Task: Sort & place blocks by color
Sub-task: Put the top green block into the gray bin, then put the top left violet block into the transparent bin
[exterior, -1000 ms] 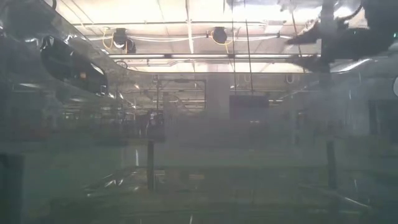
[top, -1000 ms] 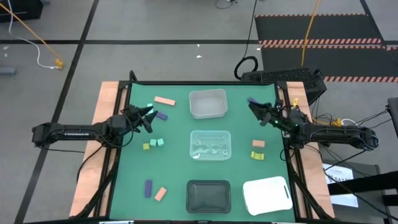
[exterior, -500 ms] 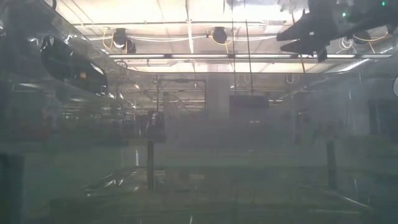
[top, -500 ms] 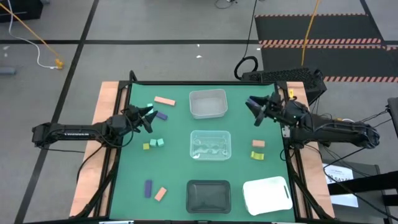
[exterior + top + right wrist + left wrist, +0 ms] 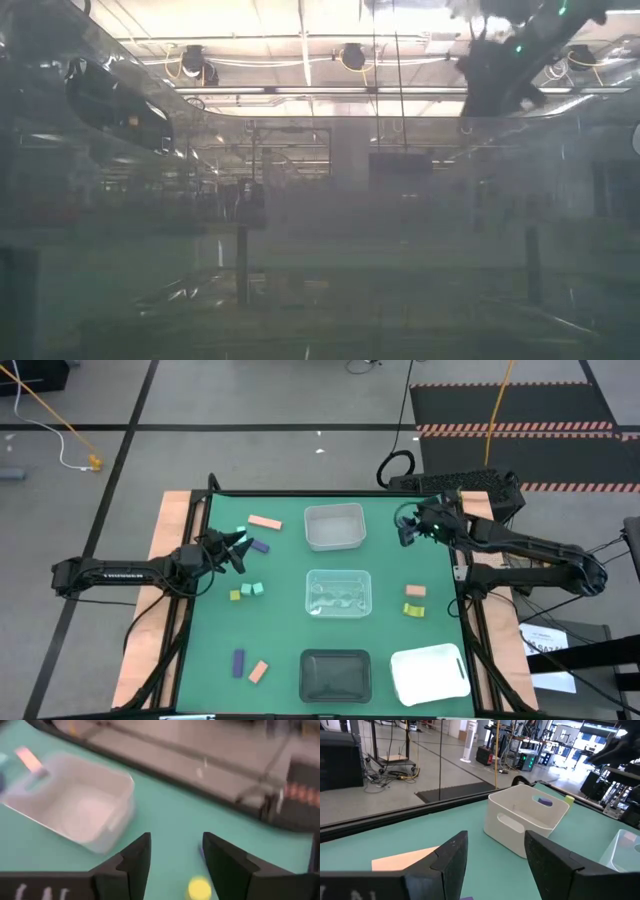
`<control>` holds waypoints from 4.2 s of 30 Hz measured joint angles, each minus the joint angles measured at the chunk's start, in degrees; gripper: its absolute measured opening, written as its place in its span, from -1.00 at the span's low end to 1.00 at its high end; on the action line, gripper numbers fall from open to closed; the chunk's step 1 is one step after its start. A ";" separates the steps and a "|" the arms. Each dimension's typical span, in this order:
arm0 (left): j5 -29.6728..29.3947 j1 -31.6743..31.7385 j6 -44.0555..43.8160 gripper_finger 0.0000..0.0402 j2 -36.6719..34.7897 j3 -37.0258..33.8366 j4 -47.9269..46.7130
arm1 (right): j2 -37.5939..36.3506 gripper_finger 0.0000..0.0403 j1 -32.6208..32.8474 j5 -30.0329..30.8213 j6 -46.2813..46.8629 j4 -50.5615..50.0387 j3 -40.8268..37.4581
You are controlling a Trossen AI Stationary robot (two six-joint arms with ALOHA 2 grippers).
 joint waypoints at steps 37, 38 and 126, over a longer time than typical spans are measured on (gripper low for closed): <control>0.00 0.00 -0.01 -0.01 0.01 0.02 0.01 | 26.47 0.00 -16.78 -16.41 2.82 -0.52 -0.18; 0.00 0.00 0.00 -0.01 0.02 0.02 0.02 | 26.90 -0.01 -16.78 -16.46 2.72 -0.37 -0.18; -1.00 0.11 -0.57 -0.01 0.00 0.02 32.50 | 37.04 0.00 -7.62 -25.40 22.70 80.64 -0.18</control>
